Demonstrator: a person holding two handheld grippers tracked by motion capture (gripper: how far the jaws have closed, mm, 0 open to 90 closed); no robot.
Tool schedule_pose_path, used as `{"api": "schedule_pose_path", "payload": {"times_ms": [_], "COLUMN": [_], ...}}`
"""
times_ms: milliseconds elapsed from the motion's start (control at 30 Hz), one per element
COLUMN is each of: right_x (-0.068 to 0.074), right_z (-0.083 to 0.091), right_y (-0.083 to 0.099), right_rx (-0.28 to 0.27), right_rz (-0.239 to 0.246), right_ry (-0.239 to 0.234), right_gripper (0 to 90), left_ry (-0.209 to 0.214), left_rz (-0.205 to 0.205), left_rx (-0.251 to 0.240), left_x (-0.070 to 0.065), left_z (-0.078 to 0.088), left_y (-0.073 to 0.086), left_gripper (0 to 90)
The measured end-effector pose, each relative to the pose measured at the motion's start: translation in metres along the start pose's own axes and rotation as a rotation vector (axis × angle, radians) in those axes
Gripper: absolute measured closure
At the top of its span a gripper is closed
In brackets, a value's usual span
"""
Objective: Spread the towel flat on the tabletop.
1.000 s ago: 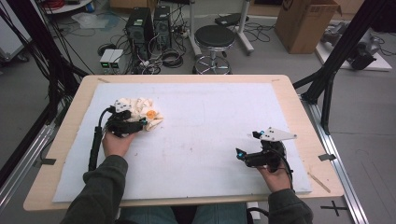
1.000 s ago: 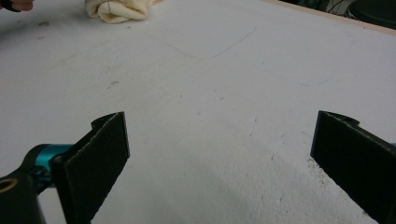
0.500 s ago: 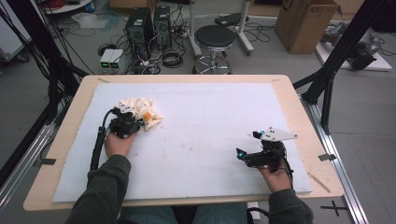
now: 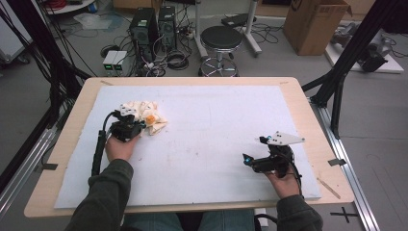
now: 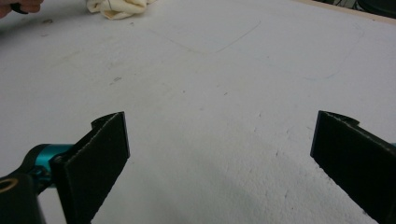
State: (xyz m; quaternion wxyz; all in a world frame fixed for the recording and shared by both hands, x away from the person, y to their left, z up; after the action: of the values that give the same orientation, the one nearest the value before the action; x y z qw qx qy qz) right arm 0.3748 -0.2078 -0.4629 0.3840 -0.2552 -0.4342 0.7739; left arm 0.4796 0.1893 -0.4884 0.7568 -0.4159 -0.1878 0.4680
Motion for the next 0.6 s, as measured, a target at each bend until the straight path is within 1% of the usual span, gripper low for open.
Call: {"api": "schedule_pose_path", "payload": {"times_ms": [100,133,300,600], "right_x": [0.0,0.0,-0.001,-0.001], "right_z": [0.0,0.001,0.001,0.002], "right_y": [0.0,0.0,-0.001,-0.001], "right_rx": [-0.001,0.002,-0.005,-0.007], "right_rz": [0.001,-0.007,0.001,0.001], "right_ry": [0.001,0.002,0.006,0.008], "right_gripper": [3.7,3.7,3.7,3.7], "left_ry": [0.003,0.008,0.019,0.051], "left_rz": [0.005,0.005,0.006,0.012], "left_rx": [-0.006,-0.008,-0.027,-0.084], "left_x": [0.0,-0.001,-0.003,-0.01], "left_z": [0.003,0.003,0.008,0.022], "left_y": [-0.001,-0.002,-0.006,-0.016], "left_gripper": [82.5,82.6,82.7,82.9]}}
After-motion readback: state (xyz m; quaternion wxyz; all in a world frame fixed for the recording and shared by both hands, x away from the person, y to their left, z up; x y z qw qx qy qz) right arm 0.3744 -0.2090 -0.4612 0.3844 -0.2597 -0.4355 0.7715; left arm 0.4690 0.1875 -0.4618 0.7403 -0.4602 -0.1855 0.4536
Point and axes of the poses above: each handheld gripper's, and its own axes: z roughly backward along the jaws, y roughly out of its underside, x roughly to its left, the point moved 10 cm from there along -z, roughly forward along the jaws, and after that the axes turned 11 degrees about y, right-handed, at the moved point
